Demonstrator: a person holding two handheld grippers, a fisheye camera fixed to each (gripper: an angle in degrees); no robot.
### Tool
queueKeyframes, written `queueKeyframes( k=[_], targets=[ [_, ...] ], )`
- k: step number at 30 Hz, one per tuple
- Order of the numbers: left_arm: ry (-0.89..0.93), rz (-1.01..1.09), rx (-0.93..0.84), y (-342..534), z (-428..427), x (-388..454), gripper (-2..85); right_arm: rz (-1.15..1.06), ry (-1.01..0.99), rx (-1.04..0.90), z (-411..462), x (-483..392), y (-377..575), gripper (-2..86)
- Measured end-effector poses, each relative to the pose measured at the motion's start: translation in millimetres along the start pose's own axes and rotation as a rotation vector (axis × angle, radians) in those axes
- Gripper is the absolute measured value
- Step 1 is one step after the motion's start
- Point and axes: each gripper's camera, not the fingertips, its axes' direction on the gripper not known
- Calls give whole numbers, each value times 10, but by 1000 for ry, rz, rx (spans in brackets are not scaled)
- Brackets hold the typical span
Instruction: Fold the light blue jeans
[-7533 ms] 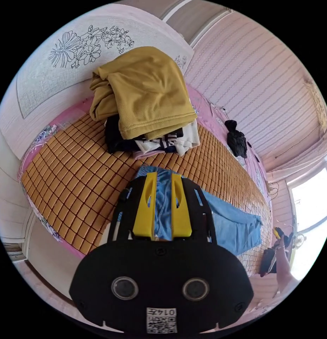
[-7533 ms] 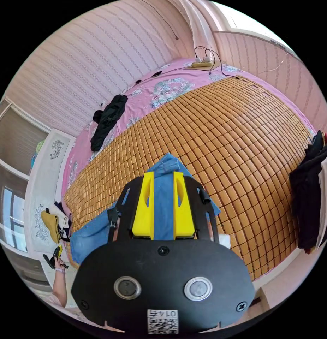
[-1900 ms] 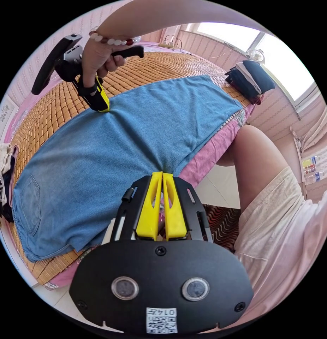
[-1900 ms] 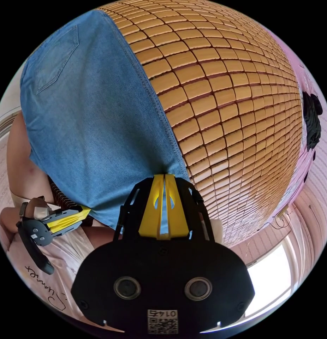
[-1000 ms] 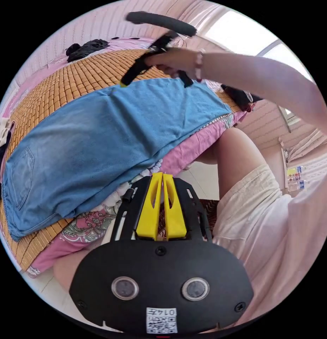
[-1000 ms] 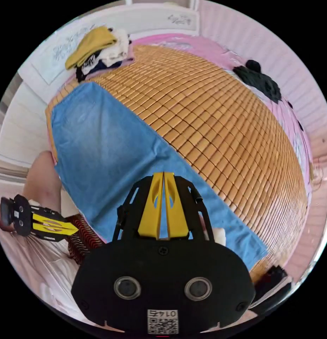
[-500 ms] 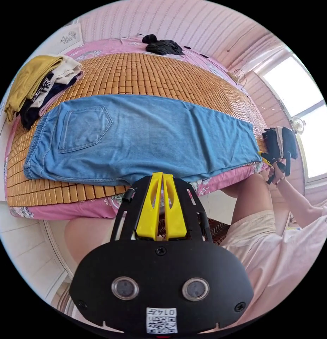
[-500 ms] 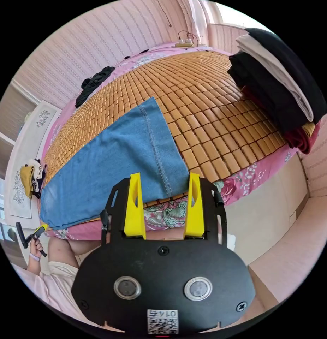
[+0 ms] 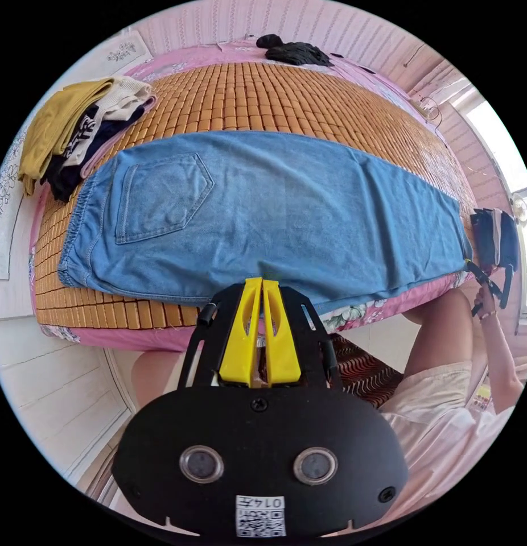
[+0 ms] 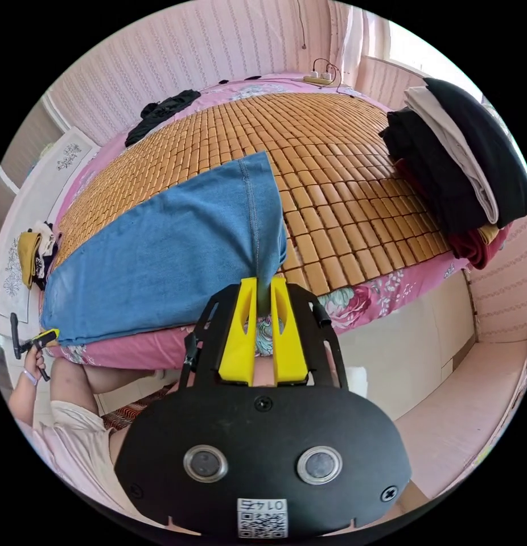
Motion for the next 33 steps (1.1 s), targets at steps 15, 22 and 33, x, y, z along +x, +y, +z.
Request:
queueKeyframes(
  k=[15, 22, 33],
  targets=[
    [420, 231, -89, -45, 151, 880, -10, -207, -465, 661, -2383, -266, -386, 29],
    [510, 203, 42, 280, -177, 663, -10, -790, -729, 241, -1791, -2508, 47, 78],
    [469, -50, 244, 943, -794, -507, -3, -708, -693, -273, -92, -3355, 632, 95]
  ],
)
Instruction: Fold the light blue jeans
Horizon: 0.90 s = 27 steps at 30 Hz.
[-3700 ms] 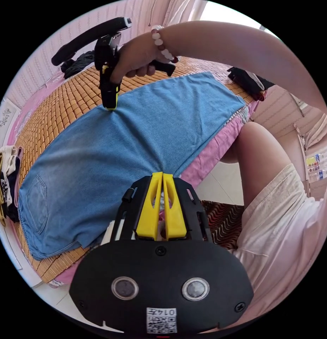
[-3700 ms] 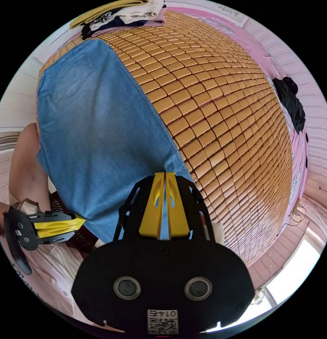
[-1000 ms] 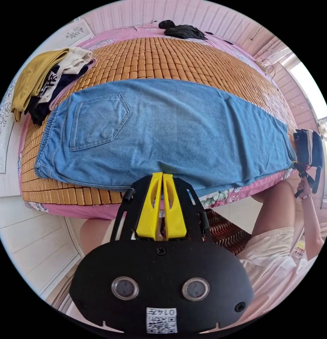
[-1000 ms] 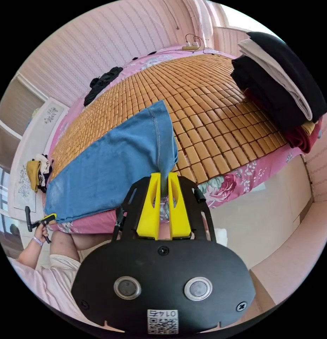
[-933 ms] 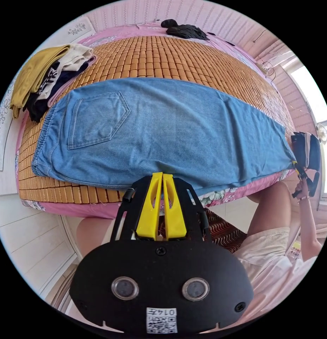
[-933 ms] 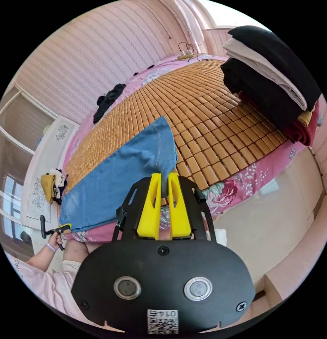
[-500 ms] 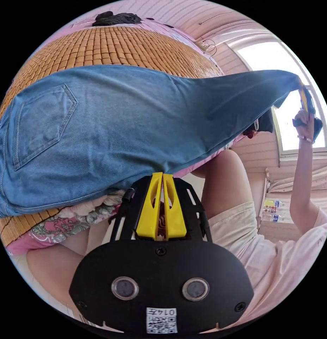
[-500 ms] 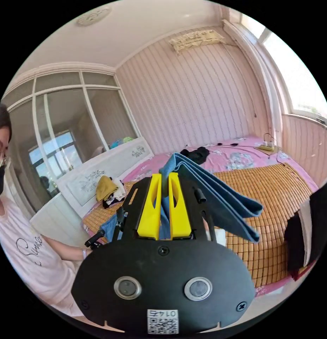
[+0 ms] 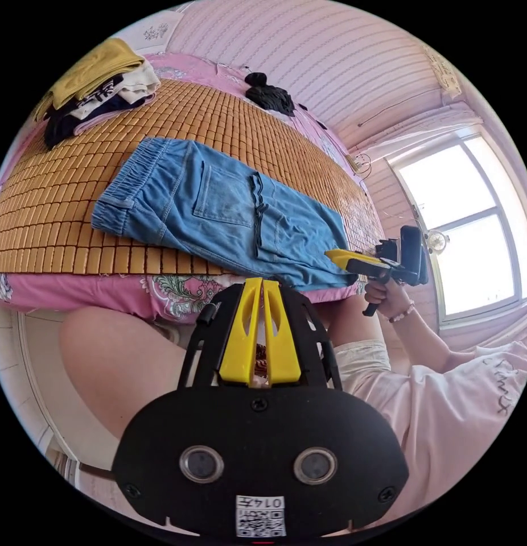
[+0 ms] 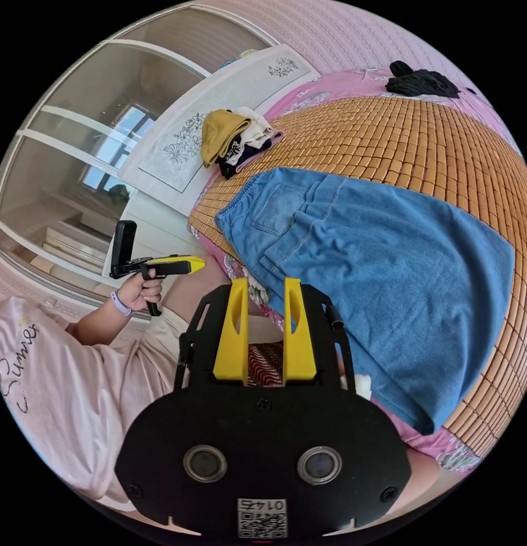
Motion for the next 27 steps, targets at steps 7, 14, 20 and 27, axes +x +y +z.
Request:
queueKeyframes(
  k=[7, 14, 20, 27],
  targets=[
    [-110, 142, -35, -302, 512, 334, 57, -123, 150, -100, 523, -235, -436, 96],
    [-179, 187, -130, -448, 1003, 362, 13, -114, 132, -142, 792, -118, -665, 94],
    [-90, 248, -106, -182, 687, 464, -9, -105, 83, -151, 959, -29, -839, 91],
    [-101, 200, -125, 33, 785, 379, -10, -160, 187, -138, 1291, 15, -1425, 91]
  ],
)
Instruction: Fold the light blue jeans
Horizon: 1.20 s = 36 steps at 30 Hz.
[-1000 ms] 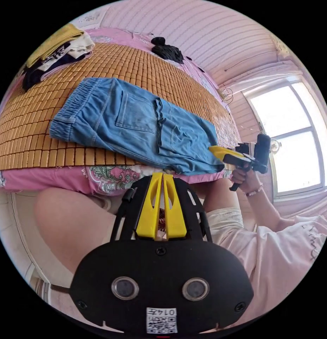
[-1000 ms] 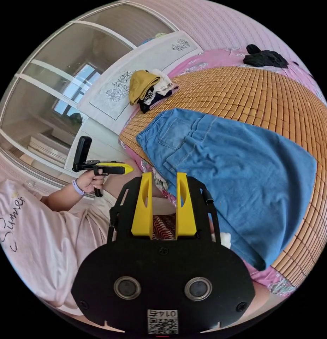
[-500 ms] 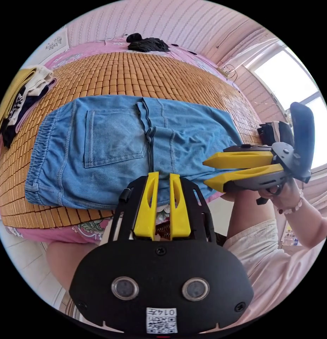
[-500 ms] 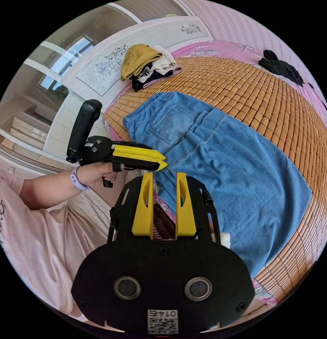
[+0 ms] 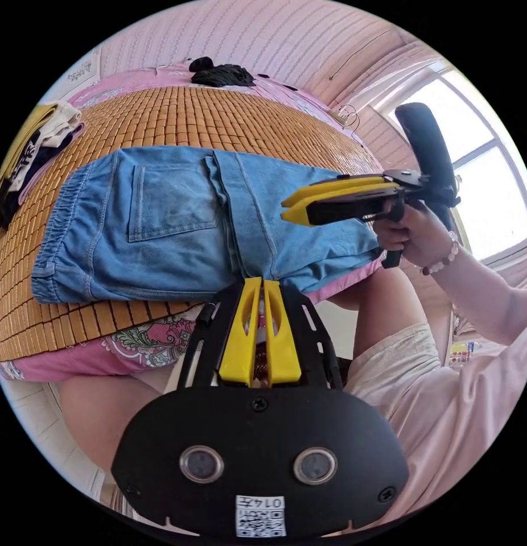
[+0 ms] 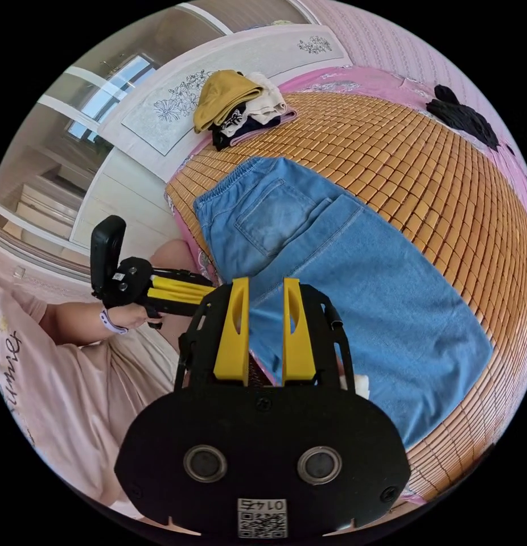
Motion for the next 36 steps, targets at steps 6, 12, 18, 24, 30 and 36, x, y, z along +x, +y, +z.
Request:
queueKeyframes(
  k=[6, 12, 18, 24, 30, 36],
  targets=[
    [-32, 15, -3, 37, 35, 32, -10, 88, 214, 24, 449, 210, -868, 110],
    [-29, 38, 24, 109, -50, 94, -10, 204, 292, -10, 816, 424, -1197, 53],
    [-3, 74, 68, 167, -186, 199, -10, 218, 191, 67, 694, 561, -1126, 9],
    [-4, 111, 104, 238, -262, 281, -10, 166, 166, 118, 529, 534, -1100, 3],
    [4, 99, 115, 292, -250, 256, -10, 204, 106, 141, 587, 643, -1133, 3],
    [-3, 80, 90, 323, -177, 227, -10, 163, 261, 63, 961, 520, -1341, 39]
  ],
)
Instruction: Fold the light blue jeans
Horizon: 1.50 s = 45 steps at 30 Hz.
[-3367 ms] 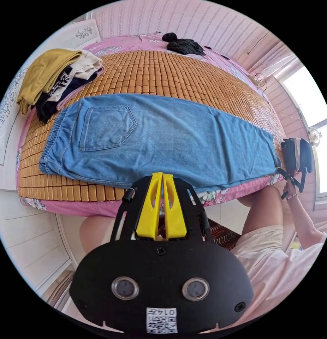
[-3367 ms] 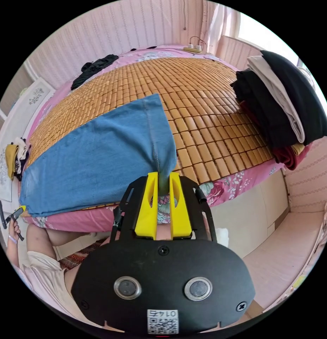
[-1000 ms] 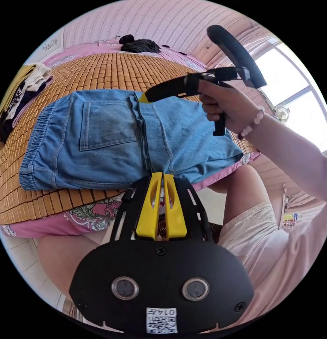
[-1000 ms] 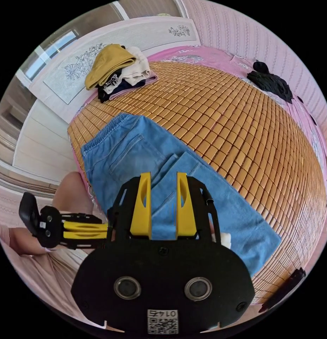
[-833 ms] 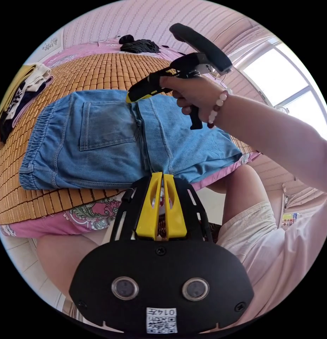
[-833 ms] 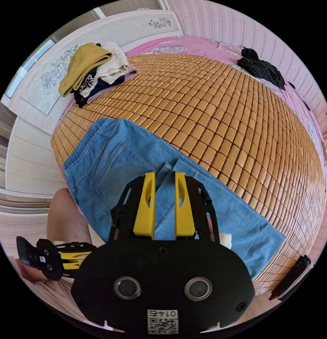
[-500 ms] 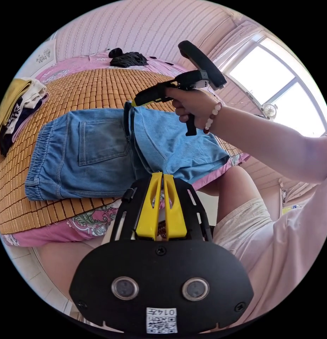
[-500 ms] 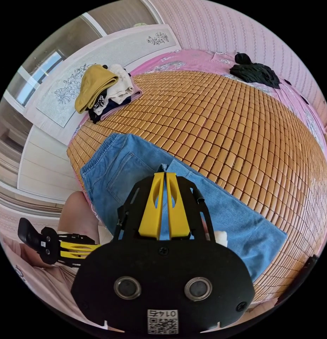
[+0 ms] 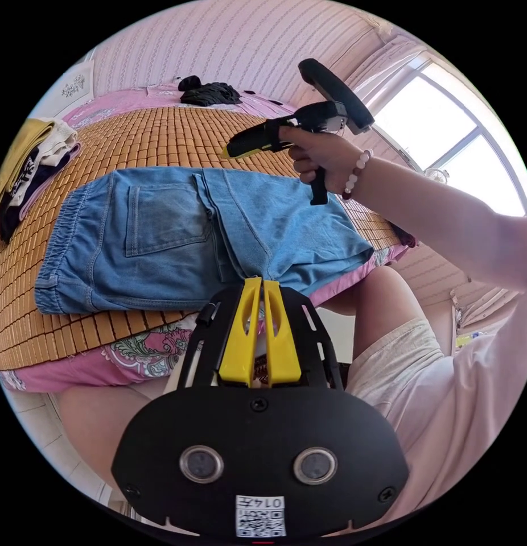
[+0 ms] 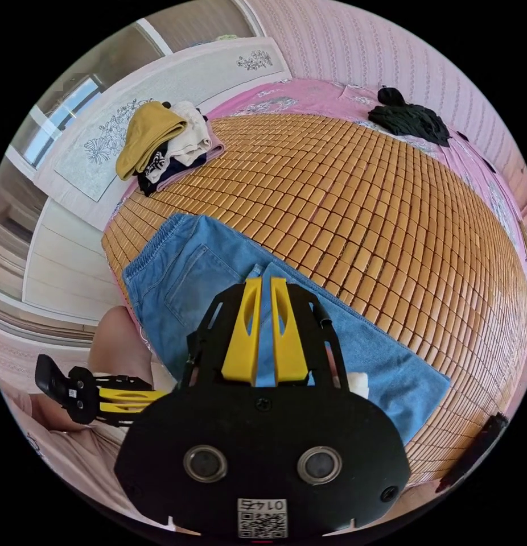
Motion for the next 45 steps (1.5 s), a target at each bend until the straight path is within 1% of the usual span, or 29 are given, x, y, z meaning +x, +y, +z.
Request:
queueKeyframes(
  k=[2, 4, 8, 12, 14, 16, 19, 21, 23, 25, 29, 33, 36, 40, 42, 44, 45],
  targets=[
    [-7, 0, -8, -1, 13, 2, -10, -60, 117, -44, 241, -116, -103, 66],
    [-11, 1, -11, -6, 17, 7, -10, -103, 182, -108, 425, -167, -160, 61],
    [-11, 7, -3, -29, -3, 37, -10, -170, 158, -94, 385, -196, -169, 4],
    [19, 18, 59, -35, -165, 117, -10, -212, 136, -33, 99, -207, -78, -6],
    [28, 16, 93, -13, -255, 146, -10, -275, 81, 36, -96, -279, -21, -6],
    [28, 4, 113, 23, -297, 146, -10, -328, 26, 56, -110, -369, -15, -5],
    [-24, -71, 77, 57, -154, 27, -8, -366, 74, -22, 204, -474, -55, 5],
    [-8, -130, -5, 43, 29, -89, -4, -375, 90, -94, 406, -489, -78, 28],
    [-5, -141, 0, 46, 14, -105, 6, -400, 108, -118, 516, -523, -84, 73],
    [-27, -132, 29, 45, -61, -90, 25, -423, 123, -127, 577, -560, -88, 86],
    [-64, -138, 71, -33, -157, -120, 64, -506, 115, -182, 725, -647, -79, 77],
    [-98, -104, 53, -220, -34, -111, 93, -544, 89, -189, 686, -628, -12, 44],
    [-146, -46, 29, -369, 63, -49, 109, -584, 60, -130, 482, -608, 138, 27],
    [-169, 34, 48, -476, 125, -14, 124, -627, 0, 39, -171, -538, 502, 19],
    [-185, 92, 18, -512, 218, -2, 132, -651, -23, 109, -488, -511, 713, 18],
    [-166, 105, 11, -520, 251, -6, 132, -673, -56, 171, -857, -481, 987, 16],
    [-137, 119, 38, -515, 219, 8, 122, -675, -64, 181, -933, -476, 1051, 16]
  ],
)
